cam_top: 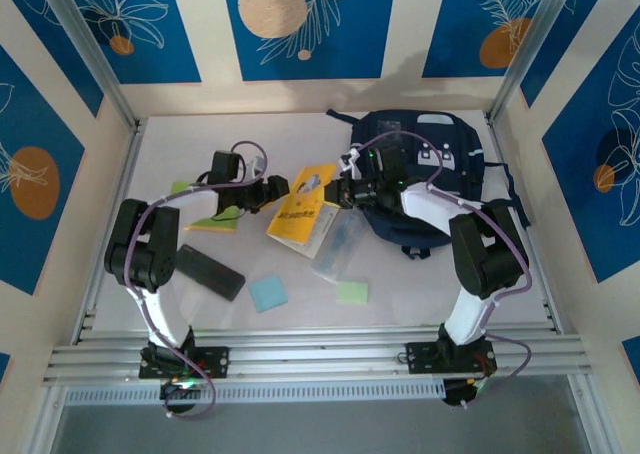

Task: Pack the student bag
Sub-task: Pick up the book from the center of the table.

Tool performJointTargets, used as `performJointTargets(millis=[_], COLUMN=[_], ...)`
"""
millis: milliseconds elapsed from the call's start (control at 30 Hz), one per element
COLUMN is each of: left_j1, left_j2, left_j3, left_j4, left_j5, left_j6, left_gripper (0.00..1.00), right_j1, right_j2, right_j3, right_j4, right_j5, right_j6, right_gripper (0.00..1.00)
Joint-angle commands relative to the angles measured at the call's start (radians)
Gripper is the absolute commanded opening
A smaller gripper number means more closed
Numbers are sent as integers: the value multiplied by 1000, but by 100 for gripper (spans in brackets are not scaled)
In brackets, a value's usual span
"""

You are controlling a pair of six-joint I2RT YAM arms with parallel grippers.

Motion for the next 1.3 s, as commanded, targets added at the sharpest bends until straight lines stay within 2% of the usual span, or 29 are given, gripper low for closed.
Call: performJointTargets(millis=[0,300,433,600,800,1000,1267], left_j1=[10,1,1,1,1,1,-2], left_j2=[31,63,70,41,15,-2,-16], left_j3=[-48,-138,-168,-164,-158,-144,-134], left_j4=[214,360,466,503,533,466,413], left_j5=[130,168,194,220,247,242,252], left_j6=[-123,-211,-280,-315,-350,-306,-273], left_gripper=[77,73,64,45,36,33,37], right_j1=[-10,-14,-22,-43,-55,-63,-52], right_j2=[-50,-45,-24,25,69,91,146], right_j3=[-32,-71,-79,-89,-74,-51,9], right_j4=[123,158,132,111,62,13,-53], right_j5=[-125,-149,-127,-111,-83,-54,12], right_j6=[-40,-48,-66,-77,-108,-122,-124], right_gripper=[0,0,0,0,0,0,0])
